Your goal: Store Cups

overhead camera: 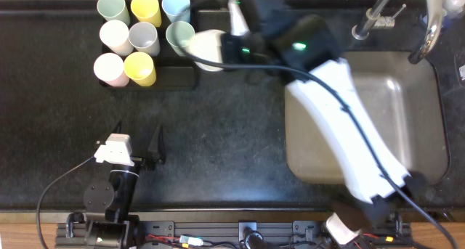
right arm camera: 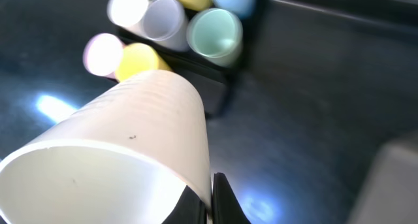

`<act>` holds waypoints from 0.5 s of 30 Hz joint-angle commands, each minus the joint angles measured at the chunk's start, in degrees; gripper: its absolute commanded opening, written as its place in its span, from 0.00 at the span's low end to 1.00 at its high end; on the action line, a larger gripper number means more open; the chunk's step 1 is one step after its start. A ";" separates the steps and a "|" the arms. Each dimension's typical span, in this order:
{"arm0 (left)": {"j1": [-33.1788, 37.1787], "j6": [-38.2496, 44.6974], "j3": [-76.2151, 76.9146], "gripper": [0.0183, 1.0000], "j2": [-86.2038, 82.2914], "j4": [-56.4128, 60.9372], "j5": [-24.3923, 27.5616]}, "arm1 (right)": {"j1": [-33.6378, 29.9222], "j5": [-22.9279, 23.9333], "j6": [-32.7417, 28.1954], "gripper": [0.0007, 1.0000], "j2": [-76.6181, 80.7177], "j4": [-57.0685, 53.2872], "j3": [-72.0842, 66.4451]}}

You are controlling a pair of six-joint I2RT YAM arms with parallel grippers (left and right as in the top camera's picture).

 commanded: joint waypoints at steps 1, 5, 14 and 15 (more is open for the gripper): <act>0.46 1.25 -0.11 1.00 -0.59 -0.13 0.94 | 2.64 -0.31 4.13 0.04 8.92 0.59 4.59; 0.46 1.25 -0.11 1.00 -0.59 -0.13 0.94 | 3.98 -0.33 5.14 0.04 13.07 1.70 5.22; 0.46 1.25 -0.11 1.00 -0.59 -0.13 0.94 | 5.44 1.29 5.40 0.04 18.32 4.24 5.22; 0.46 1.25 -0.11 1.00 -0.59 -0.13 0.94 | 5.44 1.60 5.40 0.04 18.64 4.50 5.22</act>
